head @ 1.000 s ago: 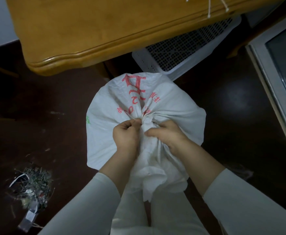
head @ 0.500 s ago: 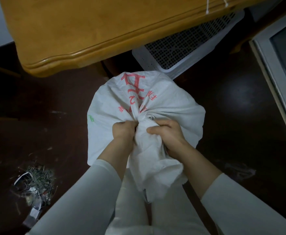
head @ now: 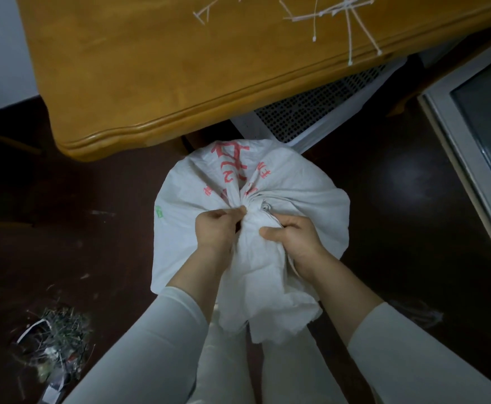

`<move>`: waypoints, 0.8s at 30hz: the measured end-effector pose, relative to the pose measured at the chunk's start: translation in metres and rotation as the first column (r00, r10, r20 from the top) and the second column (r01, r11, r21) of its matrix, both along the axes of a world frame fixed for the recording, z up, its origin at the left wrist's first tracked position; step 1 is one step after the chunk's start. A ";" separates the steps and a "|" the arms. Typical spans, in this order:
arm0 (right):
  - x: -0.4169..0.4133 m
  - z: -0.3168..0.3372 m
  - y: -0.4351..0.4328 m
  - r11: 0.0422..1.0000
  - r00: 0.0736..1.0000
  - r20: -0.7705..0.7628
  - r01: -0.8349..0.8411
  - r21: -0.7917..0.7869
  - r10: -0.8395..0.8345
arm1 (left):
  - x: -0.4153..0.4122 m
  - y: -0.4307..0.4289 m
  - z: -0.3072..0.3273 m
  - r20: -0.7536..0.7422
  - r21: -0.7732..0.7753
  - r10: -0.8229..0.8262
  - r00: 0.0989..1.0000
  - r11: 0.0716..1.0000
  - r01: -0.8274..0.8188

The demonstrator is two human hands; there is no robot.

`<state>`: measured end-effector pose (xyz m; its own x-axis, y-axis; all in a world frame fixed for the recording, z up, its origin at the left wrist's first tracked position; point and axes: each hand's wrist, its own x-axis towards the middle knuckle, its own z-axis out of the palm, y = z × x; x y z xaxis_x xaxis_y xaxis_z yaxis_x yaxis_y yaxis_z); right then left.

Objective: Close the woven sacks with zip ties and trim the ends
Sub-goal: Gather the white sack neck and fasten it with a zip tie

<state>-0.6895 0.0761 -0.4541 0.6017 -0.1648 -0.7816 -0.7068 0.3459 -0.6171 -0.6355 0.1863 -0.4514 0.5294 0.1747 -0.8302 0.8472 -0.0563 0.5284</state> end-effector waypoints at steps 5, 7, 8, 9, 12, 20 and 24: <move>0.014 -0.003 0.001 0.996 1.000 -0.027 0.013 -0.091 -0.015 | 0.011 -0.003 -0.003 0.043 0.085 -0.057 0.997 0.995 0.054; 0.016 -0.005 0.001 0.995 0.999 -0.034 0.012 -0.095 -0.015 | 0.013 -0.003 -0.003 0.040 0.074 -0.076 0.996 0.995 0.073; 0.017 -0.005 0.001 0.995 0.999 -0.037 -0.003 -0.102 -0.001 | 0.014 -0.002 -0.005 0.036 0.077 -0.087 0.996 0.993 0.084; 0.019 -0.007 0.002 0.994 0.999 -0.041 -0.027 -0.110 0.022 | 0.014 -0.001 -0.008 0.030 0.092 -0.092 0.995 0.992 0.089; 0.024 -0.009 0.004 0.973 0.990 -0.036 -0.137 -0.183 0.133 | 0.017 0.003 -0.016 0.039 0.108 -0.135 0.990 0.986 0.131; 0.041 0.009 0.002 0.845 0.942 -0.076 -0.327 -0.423 0.327 | 0.039 0.001 -0.013 0.079 0.181 -0.363 0.928 0.921 0.345; 0.049 0.024 -0.008 0.872 0.960 -0.074 -0.277 -0.405 0.270 | 0.049 -0.001 0.008 0.014 0.058 -0.320 0.947 0.946 0.319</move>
